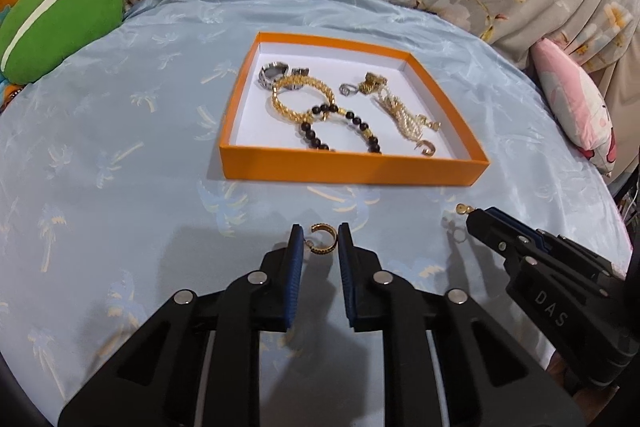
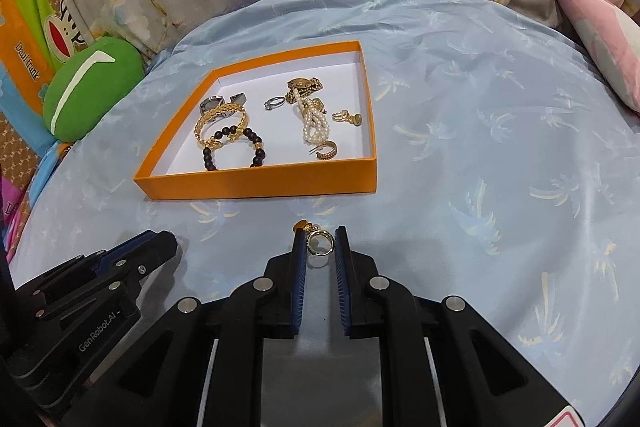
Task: Organize jewelry
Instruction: 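Carry both earrings over the orange box with both tools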
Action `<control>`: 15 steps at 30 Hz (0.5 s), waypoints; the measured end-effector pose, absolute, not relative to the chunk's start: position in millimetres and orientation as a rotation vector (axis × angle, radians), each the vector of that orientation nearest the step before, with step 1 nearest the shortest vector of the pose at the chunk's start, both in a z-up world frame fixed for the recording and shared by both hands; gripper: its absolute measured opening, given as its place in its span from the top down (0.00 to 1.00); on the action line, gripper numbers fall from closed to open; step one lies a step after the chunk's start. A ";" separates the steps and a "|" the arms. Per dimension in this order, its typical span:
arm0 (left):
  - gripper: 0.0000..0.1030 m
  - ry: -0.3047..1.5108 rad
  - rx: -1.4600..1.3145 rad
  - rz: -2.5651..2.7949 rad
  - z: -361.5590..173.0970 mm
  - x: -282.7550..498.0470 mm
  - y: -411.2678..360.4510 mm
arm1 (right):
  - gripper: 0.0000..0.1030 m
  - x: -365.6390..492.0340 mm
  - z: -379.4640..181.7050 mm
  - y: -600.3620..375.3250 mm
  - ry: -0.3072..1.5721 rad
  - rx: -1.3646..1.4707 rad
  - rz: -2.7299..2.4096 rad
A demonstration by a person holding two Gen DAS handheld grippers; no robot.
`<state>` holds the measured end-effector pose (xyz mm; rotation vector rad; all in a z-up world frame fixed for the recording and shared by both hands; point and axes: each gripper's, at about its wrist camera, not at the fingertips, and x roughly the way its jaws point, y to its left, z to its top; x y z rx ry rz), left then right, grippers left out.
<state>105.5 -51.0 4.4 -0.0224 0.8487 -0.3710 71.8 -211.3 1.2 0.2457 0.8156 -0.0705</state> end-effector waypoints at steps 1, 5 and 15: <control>0.84 0.842 -0.027 -0.371 7.3 105.7 -49.9 | 0.88 72.1 4.6 -211.5 0.807 0.241 -0.068; 0.84 0.829 -0.042 -0.370 19.2 117.5 -48.1 | 0.88 81.0 19.8 -214.5 0.778 0.230 -0.061; 0.84 0.793 -0.023 -0.325 39.7 178.6 -60.9 | 0.88 140.0 34.9 -207.1 0.750 0.182 -0.024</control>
